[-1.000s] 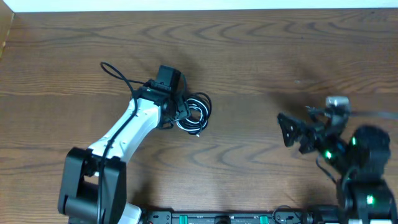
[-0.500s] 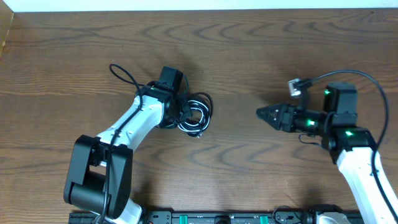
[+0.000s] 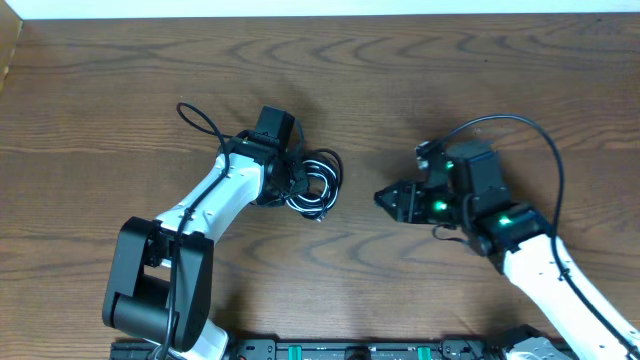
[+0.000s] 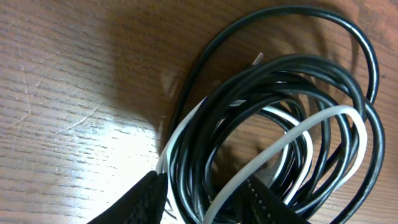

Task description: Untangle cables

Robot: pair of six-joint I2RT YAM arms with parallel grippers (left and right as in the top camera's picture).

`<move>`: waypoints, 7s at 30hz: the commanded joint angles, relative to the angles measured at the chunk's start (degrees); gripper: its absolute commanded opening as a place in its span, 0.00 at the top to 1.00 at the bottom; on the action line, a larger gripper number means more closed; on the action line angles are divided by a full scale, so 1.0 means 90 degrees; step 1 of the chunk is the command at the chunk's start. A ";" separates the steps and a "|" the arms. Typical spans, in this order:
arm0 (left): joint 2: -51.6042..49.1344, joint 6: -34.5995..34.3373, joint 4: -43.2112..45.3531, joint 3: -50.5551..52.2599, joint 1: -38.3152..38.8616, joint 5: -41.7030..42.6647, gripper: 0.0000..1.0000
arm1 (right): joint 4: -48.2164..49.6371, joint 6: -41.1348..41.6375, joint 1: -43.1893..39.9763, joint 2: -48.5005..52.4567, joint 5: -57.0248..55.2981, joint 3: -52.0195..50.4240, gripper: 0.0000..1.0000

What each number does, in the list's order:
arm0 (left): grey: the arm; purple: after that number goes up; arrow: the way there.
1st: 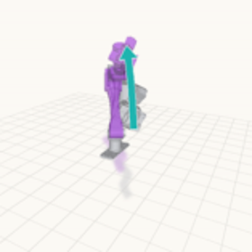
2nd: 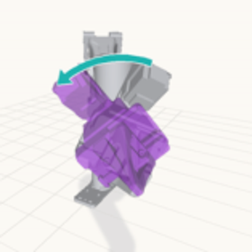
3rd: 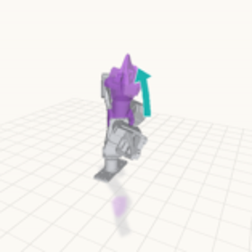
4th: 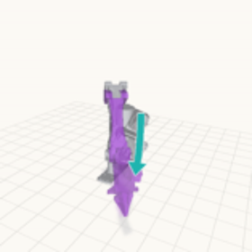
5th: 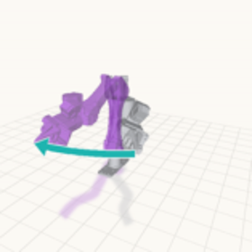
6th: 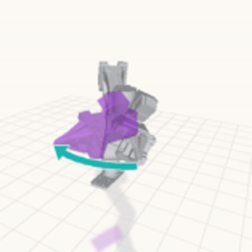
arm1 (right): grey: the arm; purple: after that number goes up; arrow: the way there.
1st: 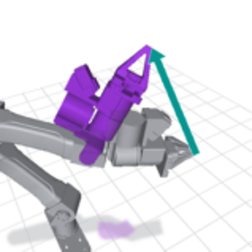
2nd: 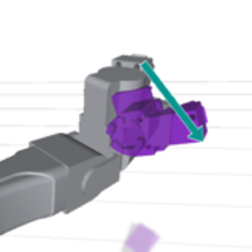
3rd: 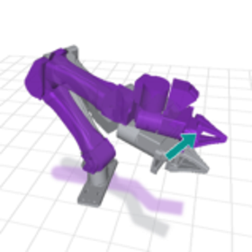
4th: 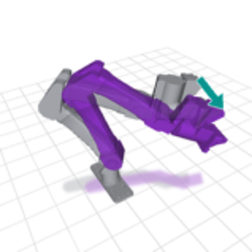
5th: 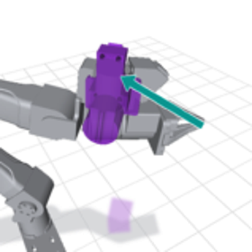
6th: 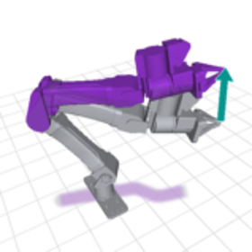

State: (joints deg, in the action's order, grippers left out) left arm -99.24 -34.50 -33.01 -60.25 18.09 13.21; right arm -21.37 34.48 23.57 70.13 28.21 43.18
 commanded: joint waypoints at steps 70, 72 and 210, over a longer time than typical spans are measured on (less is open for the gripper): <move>-0.0046 0.0015 -0.0007 0.0039 -0.0027 -0.0015 0.52 | 0.4226 0.2348 0.0697 0.3519 0.0716 0.0112 0.97; -0.0046 0.0015 -0.0007 0.0039 -0.0027 -0.0015 0.52 | 0.4209 0.2280 0.0794 0.3519 0.0712 0.0112 0.93; -0.0046 0.0112 -0.0058 0.0039 -0.0323 0.0367 0.92 | 0.3126 0.1013 0.1185 0.2637 0.0566 0.0112 0.73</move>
State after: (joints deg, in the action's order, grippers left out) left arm -99.24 -34.06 -33.39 -60.25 15.46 16.62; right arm 6.66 44.21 33.76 94.74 34.87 43.79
